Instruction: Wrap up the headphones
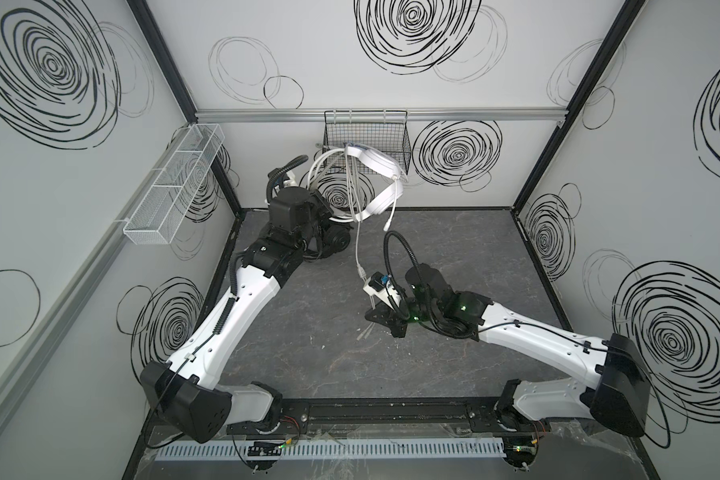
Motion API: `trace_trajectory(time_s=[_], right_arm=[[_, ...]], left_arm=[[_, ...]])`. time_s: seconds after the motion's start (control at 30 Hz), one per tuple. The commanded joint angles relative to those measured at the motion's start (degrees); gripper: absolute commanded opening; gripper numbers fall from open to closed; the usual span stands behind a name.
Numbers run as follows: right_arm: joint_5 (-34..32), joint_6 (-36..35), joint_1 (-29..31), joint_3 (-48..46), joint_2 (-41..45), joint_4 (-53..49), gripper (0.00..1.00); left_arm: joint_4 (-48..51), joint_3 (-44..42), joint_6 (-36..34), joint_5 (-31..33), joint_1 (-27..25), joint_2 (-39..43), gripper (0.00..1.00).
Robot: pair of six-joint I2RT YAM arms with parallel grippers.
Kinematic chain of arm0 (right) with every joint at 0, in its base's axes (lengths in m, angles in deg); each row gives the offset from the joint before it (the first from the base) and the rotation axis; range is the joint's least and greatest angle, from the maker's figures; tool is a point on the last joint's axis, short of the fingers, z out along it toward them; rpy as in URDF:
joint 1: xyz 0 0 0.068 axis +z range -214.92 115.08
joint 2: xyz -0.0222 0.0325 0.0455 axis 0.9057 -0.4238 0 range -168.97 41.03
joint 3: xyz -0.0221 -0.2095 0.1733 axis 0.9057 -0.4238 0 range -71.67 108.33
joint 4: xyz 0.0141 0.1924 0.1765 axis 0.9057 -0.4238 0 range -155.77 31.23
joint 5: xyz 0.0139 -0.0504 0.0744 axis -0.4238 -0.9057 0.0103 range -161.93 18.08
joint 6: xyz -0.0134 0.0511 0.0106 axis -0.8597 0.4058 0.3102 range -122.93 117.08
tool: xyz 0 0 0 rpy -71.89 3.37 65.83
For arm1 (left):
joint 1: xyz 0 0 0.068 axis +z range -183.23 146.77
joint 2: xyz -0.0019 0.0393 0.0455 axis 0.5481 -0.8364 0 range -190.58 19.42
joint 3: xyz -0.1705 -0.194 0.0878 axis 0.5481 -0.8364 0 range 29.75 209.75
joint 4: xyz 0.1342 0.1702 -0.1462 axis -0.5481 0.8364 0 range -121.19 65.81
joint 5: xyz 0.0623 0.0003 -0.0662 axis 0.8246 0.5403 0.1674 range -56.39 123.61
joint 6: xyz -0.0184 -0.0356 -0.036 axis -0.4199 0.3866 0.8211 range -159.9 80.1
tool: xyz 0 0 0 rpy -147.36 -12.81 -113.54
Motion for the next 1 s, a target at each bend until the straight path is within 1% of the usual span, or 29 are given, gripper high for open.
trace_trajectory(time_s=[0.0, 0.17, 0.23, 0.37, 0.47, 0.63, 0.77, 0.97], right_arm=[[-3.79, -5.04, 2.18, 4.95, -0.47, -6.28, 0.0], [-6.57, -7.45, 3.02, 11.57, -0.97, -10.95, 0.0], [-8.46, -8.86, 3.11, 14.82, -1.12, -13.41, 0.0], [-15.13, -12.12, 2.85, 21.51, -1.52, -16.86, 0.0], [-19.12, -15.18, 1.97, 27.4, -3.41, -19.97, 0.0], [-23.46, -17.14, -1.51, 36.32, -7.48, -23.12, 0.0], [-26.01, -16.78, -4.17, 38.99, -8.76, -22.55, 0.0], [-28.62, -16.91, -6.22, 36.56, -8.43, -20.07, 0.0]], left_arm=[[-5.64, -1.32, -3.23, 6.77, -0.1, -1.09, 0.0], [-3.56, -2.91, -9.28, 10.43, -0.38, -2.78, 0.0], [-2.86, -3.36, -12.13, 10.85, -0.69, -3.03, 0.0], [0.03, -3.47, -17.37, 9.64, -1.02, -3.52, 0.0], [1.41, -4.31, -19.68, 7.76, -1.88, -3.46, 0.0], [2.66, -6.1, -22.63, 5.93, -4.0, -2.32, 0.0], [2.82, -7.94, -22.48, 2.35, -4.09, -0.51, 0.0], [3.56, -9.33, -21.98, -2.28, -4.32, 1.44, 0.0]])
